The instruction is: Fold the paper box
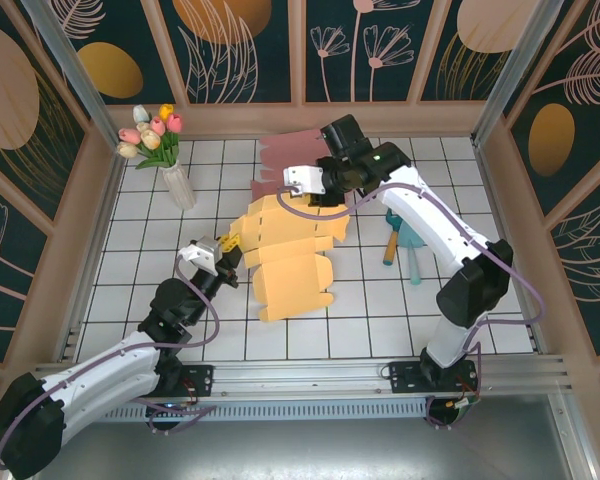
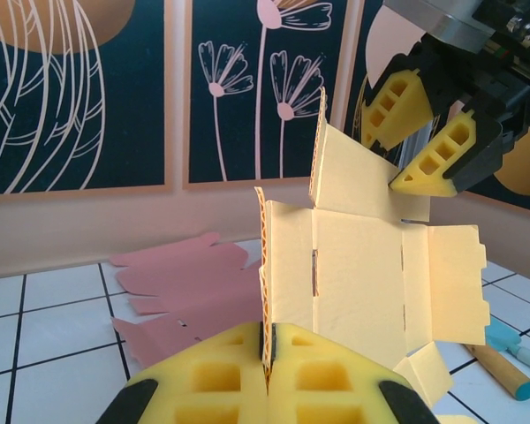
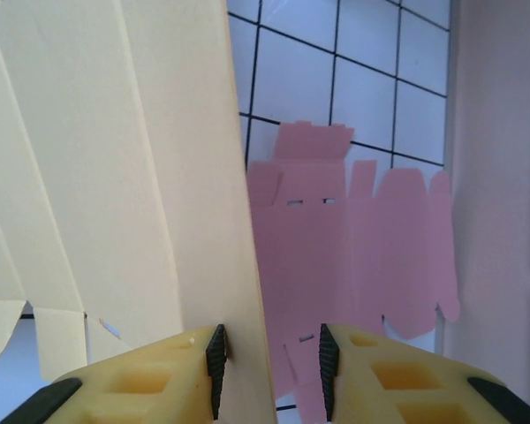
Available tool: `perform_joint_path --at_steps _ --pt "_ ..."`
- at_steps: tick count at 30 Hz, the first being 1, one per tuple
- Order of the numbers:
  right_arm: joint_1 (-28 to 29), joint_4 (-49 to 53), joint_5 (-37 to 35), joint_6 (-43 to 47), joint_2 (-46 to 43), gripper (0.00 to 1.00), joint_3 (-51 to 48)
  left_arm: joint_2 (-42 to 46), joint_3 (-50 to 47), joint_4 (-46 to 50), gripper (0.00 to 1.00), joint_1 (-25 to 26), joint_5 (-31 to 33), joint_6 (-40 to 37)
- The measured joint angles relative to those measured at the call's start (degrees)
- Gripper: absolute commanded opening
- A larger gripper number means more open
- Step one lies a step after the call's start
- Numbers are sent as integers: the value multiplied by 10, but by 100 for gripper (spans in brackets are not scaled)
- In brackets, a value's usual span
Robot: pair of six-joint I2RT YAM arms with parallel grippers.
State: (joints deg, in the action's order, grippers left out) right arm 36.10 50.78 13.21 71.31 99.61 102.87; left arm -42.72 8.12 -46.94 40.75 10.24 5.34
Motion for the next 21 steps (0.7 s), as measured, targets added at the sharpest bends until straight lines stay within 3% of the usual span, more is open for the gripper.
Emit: perform_joint_path --at_steps 4,8,21 --pt "0 28 0 0 7 37 1 5 0 0 0 0 -8 0" --pt "0 42 0 0 12 27 1 16 -2 1 0 0 -12 0" --pt "0 52 0 -1 12 22 0 12 -5 0 0 0 -12 0"
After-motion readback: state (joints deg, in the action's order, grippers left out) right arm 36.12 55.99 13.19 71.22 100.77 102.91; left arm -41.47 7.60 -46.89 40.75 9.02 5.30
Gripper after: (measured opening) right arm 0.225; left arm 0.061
